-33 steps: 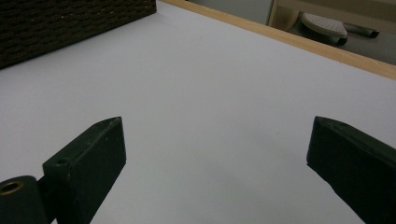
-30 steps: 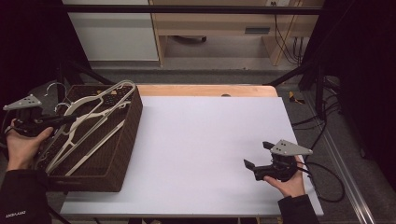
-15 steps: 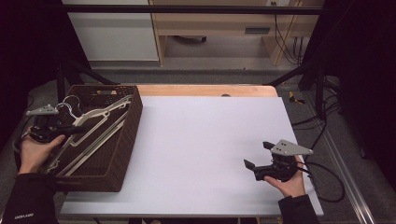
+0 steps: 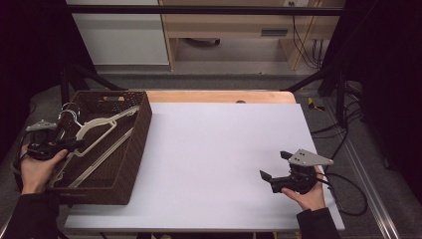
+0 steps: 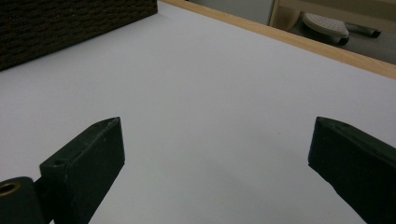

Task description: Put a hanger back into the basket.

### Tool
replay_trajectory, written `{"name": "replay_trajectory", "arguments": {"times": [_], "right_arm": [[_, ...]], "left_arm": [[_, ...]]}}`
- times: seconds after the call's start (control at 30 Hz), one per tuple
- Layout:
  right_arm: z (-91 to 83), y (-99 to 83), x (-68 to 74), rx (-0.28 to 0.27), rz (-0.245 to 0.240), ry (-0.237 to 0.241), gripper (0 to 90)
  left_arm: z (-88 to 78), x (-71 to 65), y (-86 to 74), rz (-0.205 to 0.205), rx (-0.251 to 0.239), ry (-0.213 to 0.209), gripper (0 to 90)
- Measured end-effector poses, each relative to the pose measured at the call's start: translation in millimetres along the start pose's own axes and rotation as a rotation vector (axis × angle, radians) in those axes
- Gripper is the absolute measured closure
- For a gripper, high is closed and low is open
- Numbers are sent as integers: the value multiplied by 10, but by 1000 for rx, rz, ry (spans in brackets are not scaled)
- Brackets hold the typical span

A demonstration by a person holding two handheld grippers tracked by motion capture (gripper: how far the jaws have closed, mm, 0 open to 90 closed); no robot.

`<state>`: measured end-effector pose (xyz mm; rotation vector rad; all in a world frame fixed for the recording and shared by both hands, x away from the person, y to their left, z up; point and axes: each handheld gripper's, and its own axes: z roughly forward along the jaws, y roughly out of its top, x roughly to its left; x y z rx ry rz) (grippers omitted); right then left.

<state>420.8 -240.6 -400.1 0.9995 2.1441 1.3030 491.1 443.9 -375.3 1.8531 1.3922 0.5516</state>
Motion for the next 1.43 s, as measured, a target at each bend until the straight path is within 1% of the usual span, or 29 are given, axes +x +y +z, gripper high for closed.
{"name": "replay_trajectory", "arguments": {"times": [0.03, 0.07, 0.1, 0.13, 0.17, 0.2, 0.23, 0.27, 0.3, 0.33, 0.4, 0.43, 0.47, 0.53, 0.6, 0.67, 0.7, 0.73, 0.8, 0.83, 0.93, 1.0, 1.07, 1.1, 1.17, 1.2, 1.3, 1.37, 1.43], "right_arm": [[1, -1, 0, 0, -1, -1, 41], [0, -1, 0, -1, -2, -1, 40], [0, -2, -1, -3, -3, -2, 41], [-2, -2, -3, -3, -3, -3, 40], [-3, -2, -4, -3, -3, -4, 40], [-7, -3, -3, -4, -1, -4, 40], [-9, -3, -4, -5, -1, -4, 40], [-10, -3, -6, -6, -3, -4, 40], [-10, -3, -6, -6, -3, -4, 40], [-15, -3, -6, -8, 0, -4, 41], [-16, -4, -8, -9, 2, -5, 40], [-16, -4, -8, -9, 2, -5, 40], [-17, -6, -11, -11, 0, -6, 40], [-24, -8, -17, -15, 4, -6, 39], [-36, -10, -21, -18, 7, -9, 37], [-51, -15, -29, -25, 8, -12, 36], [-60, -16, -34, -30, 10, -12, 36], [-67, -17, -37, -31, 14, -12, 35], [-81, -17, -46, -40, 17, -17, 35], [-85, -16, -46, -43, 22, -20, 34], [-100, -15, -54, -60, 17, -17, 33], [-117, -19, -60, -71, 16, -19, 33], [-130, -25, -62, -82, 17, -25, 30], [-141, -30, -62, -89, 19, -28, 29], [-152, -40, -70, -101, 22, -27, 25], [-155, -44, -71, -106, 30, -35, 24], [-154, -62, -84, -109, 37, -43, 22], [-149, -74, -93, -105, 42, -47, 19], [-149, -79, -100, -103, 43, -51, 18]], "left_arm": [[0, 0, 0, 0, 0, 0, 575], [-55, -19, -26, -11, -30, 0, 568], [-78, -41, -36, -12, -50, 0, 553], [-107, -63, -38, -4, -61, 5, 538], [-143, -96, -36, 30, -81, 24, 528], [-160, -117, -35, 31, -97, 29, 509], [-192, -142, -29, 6, -102, 12, 507], [-219, -179, -23, 13, -124, 0, 500], [-219, -179, -23, 13, -124, 0, 491], [-264, -270, -5, 38, -148, -8, 478], [-301, -361, 12, 59, -176, -20, 455], [-301, -361, 12, 59, -176, -20, 440], [-331, -449, 27, 72, -201, -35, 440], [-353, -543, 37, 77, -229, -67, 403], [-365, -664, 38, 95, -264, -85, 347], [-362, -782, 38, 109, -284, -117, 297], [-359, -828, 38, 115, -289, -127, 274], [-355, -904, 38, 124, -295, -146, 249], [-350, -1031, 35, 149, -303, -169, 209], [-349, -1093, 30, 162, -305, -176, 171], [-326, -1266, 13, 179, -286, -205, 112], [-291, -1365, -20, 193, -279, -224, 95], [-251, -1443, -38, 199, -256, -240, 78], [-242, -1474, -49, 208, -255, -239, 70], [-220, -1526, -77, 211, -258, -257, 66], [-206, -1549, -92, 215, -263, -264, 60], [-151, -1594, -129, 219, -263, -290, 56], [-107, -1620, -159, 222, -272, -295, 56], [-71, -1632, -170, 219, -272, -310, 57]]}}
